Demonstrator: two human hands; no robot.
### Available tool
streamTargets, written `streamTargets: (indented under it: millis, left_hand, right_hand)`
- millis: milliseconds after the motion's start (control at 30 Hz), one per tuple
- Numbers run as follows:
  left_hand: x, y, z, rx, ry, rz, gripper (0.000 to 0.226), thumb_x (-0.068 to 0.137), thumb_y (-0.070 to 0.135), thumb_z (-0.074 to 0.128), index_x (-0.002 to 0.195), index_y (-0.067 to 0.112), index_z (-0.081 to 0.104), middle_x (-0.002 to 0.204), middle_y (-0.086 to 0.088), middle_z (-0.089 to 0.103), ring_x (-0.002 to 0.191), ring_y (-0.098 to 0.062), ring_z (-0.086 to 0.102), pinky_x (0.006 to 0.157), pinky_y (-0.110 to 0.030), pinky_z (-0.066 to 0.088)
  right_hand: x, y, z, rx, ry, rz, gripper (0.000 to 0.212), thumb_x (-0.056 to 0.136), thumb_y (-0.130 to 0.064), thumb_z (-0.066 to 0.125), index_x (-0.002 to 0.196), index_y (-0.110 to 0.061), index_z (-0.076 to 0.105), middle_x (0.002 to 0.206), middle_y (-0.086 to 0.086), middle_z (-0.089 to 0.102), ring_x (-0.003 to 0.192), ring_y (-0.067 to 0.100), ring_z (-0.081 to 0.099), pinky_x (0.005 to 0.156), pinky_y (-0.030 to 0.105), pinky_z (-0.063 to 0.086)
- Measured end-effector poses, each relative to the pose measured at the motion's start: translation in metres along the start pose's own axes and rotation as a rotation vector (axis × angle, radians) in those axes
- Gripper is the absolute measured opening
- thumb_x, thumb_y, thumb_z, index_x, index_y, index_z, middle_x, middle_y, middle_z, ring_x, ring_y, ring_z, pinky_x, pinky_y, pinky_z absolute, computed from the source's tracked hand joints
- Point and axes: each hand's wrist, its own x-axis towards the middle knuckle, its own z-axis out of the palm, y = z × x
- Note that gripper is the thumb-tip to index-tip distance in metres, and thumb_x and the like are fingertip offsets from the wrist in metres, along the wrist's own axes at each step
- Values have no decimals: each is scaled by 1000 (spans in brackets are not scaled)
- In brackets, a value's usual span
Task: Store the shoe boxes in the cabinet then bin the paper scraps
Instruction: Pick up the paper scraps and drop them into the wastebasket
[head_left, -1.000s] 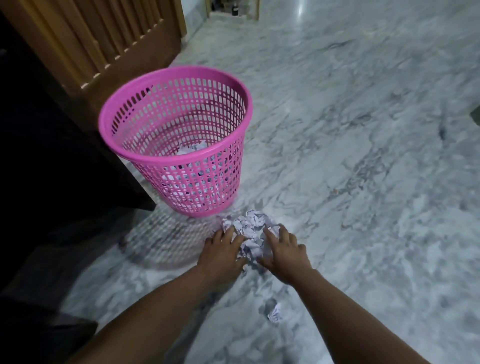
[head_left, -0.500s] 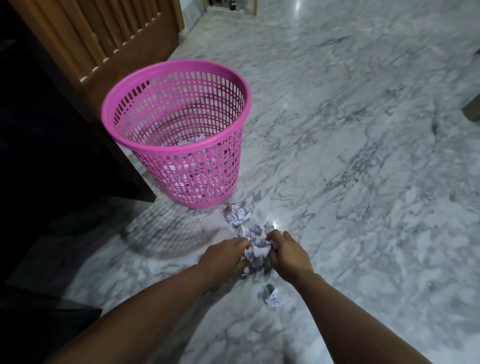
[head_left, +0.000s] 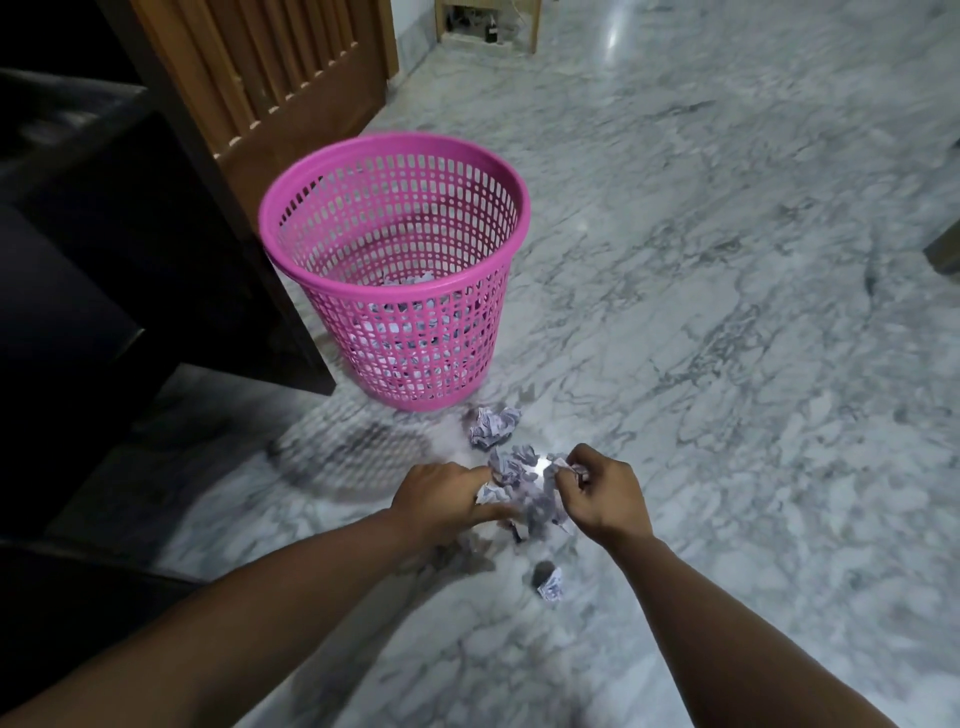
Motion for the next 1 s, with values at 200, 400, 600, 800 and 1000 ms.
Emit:
streamTargets:
  millis: [200,400,600,800,1000]
  left_hand:
    - [-5,0,-13,-74,75,-14,52,95,73,29,91,25,49,95,-6,71,94,-30,66,64,-35,34]
    - [2,4,-102,-282,578,8,43,100,60,37,82,22,44,58,4,45,54,-20,49,49,-31,36]
    - [33,-25,-240,-647,1082,-1,27,103,38,47,87,17,50,62,12,48,57,7,49,53,-22,35]
    - [98,-84,-284,-600,686,-318,43,87,54,61,113,19,60,101,2,64,95,-22,65,76,-38,51]
    - [83,-67,-269,-333,493,-384,51,93,38,66,139,25,50,140,0,54,122,-24,57,92,-34,47]
  right_hand:
    - [14,-27,-8,155,80,-7,21,84,-38,56,71,-22,54,58,2,59,59,23,59,62,42,52]
    - [53,-130,-58,636,301,-147,27,90,-2,51,70,-18,60,59,1,57,54,11,53,54,26,44]
    - [111,-242,-101,696,337,-479,21,91,-11,50,72,-20,54,66,3,56,65,11,52,56,36,42]
    - [173,-292,-93,-15,-134,-385,63,93,-46,60,151,-23,47,143,5,62,126,19,61,102,27,46]
    - [169,-257,-109,-108,93,-411,59,90,-40,61,146,-23,53,129,5,69,111,24,68,98,40,54]
